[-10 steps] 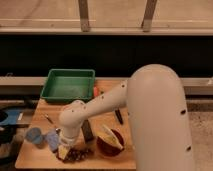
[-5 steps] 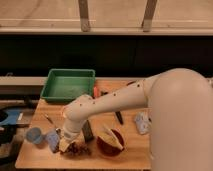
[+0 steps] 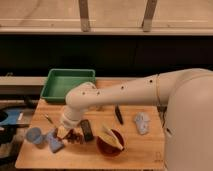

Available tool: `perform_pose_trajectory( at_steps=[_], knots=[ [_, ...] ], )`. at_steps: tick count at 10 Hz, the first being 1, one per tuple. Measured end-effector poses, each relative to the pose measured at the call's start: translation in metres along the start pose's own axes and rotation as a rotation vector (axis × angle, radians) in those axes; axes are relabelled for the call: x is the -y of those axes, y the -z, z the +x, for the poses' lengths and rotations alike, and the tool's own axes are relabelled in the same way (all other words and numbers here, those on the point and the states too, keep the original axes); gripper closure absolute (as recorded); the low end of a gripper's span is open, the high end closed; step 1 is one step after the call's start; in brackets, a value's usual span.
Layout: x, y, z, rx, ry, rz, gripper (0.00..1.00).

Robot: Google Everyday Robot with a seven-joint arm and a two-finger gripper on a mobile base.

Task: Place grapes in plastic cup

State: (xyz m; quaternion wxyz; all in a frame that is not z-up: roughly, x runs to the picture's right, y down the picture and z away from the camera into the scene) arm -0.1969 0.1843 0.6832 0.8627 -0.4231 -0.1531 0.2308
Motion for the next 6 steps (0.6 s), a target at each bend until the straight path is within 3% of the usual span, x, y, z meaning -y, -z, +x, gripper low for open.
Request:
perform_pose_trajectory(
  at_steps=[3,6],
  knots=[
    [0.007,0.022,-0.042,0.026,0.081,0.041,1.0],
    [0.015,0.038,-0.074,0.087,0.148,0.08,1.0]
  ],
)
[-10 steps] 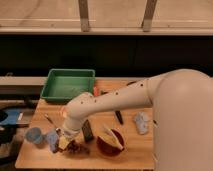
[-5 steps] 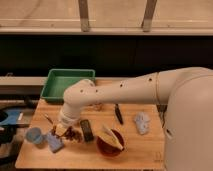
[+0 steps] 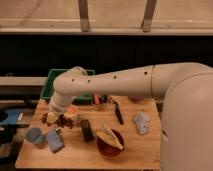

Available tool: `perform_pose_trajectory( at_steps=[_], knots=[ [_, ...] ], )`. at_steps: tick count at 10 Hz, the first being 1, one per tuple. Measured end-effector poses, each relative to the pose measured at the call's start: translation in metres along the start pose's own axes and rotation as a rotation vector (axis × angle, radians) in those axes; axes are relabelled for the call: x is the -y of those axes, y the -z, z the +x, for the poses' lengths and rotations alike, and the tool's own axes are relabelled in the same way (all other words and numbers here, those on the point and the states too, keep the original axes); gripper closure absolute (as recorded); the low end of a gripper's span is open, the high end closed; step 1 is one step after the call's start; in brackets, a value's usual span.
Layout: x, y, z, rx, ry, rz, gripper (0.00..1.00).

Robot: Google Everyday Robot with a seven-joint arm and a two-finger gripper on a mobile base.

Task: Place grapes in plastic cup

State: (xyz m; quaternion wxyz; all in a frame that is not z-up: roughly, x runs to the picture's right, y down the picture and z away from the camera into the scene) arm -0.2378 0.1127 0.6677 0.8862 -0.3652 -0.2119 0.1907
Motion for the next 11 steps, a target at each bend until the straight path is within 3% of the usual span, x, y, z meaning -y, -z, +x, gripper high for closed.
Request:
perform_pose_trajectory(
  at_steps=[4,7,8,11],
  knots=[
    [0.012,-0.008,-0.061,0.039,0.112,0.0,1.0],
    [0.014,-0.029,-0.105,0.099,0.171,-0.051,1.0],
    [0.012,-0.035,-0.114,0.109,0.183,-0.068,1.0],
    [0.013,-0.035,-0.115,0.11,0.182,-0.069,1.0]
  ],
)
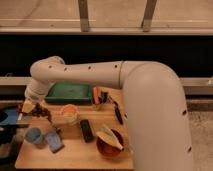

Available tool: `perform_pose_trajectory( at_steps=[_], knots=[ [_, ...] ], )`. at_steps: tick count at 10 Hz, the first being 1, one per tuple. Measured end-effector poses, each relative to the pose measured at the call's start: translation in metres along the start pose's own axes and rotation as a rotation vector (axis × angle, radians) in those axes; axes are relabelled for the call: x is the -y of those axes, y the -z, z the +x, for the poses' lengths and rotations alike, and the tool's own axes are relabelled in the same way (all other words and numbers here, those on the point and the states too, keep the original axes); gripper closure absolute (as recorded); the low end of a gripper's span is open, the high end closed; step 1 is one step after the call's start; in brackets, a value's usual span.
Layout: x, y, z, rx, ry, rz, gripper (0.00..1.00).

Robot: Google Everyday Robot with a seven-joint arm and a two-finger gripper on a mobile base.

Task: Place grapes in plastic cup

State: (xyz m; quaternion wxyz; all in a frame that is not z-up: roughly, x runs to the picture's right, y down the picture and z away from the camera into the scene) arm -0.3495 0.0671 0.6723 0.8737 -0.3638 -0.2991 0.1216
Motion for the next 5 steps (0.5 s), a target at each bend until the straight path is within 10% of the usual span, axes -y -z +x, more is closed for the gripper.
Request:
perform_pose_trajectory(
  at_steps=[5],
  knots=[
    [-0.009,0.0022,0.0042,0.031,-0.003,-0.007,1.0]
  ],
)
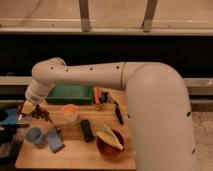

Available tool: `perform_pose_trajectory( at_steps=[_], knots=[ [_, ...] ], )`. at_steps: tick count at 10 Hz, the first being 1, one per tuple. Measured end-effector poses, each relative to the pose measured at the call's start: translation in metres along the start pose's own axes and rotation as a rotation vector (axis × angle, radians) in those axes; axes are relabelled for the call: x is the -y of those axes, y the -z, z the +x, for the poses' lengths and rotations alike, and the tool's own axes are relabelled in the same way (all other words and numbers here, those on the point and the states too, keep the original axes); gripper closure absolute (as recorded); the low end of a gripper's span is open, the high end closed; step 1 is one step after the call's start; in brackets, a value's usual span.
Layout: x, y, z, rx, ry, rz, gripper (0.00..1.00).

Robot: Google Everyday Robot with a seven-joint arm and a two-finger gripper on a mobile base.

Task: Place grapes in plastic cup

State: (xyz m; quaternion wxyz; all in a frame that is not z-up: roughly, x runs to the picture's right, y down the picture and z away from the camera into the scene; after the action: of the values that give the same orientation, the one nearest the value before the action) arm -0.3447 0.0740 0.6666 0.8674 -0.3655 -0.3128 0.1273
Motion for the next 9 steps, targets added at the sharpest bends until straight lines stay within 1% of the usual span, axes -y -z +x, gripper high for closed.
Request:
perform_pose_trajectory(
  at_steps=[1,5,6,7,9],
  knots=[
    [-0.004,0.0,0.0,0.017,0.006,-0.008,1.0],
    [-0.016,-0.013,-0.013,0.065,0.036,-0.049,1.0],
    [-0.018,-0.015,-0.015,0.07,0.04,-0.054,1.0],
    [-0.023,-0.02,-0.02,0.082,0.049,-0.068,1.0],
    [-0.023,-0.022,-0.023,0.092,0.063,-0.081,1.0]
  ],
)
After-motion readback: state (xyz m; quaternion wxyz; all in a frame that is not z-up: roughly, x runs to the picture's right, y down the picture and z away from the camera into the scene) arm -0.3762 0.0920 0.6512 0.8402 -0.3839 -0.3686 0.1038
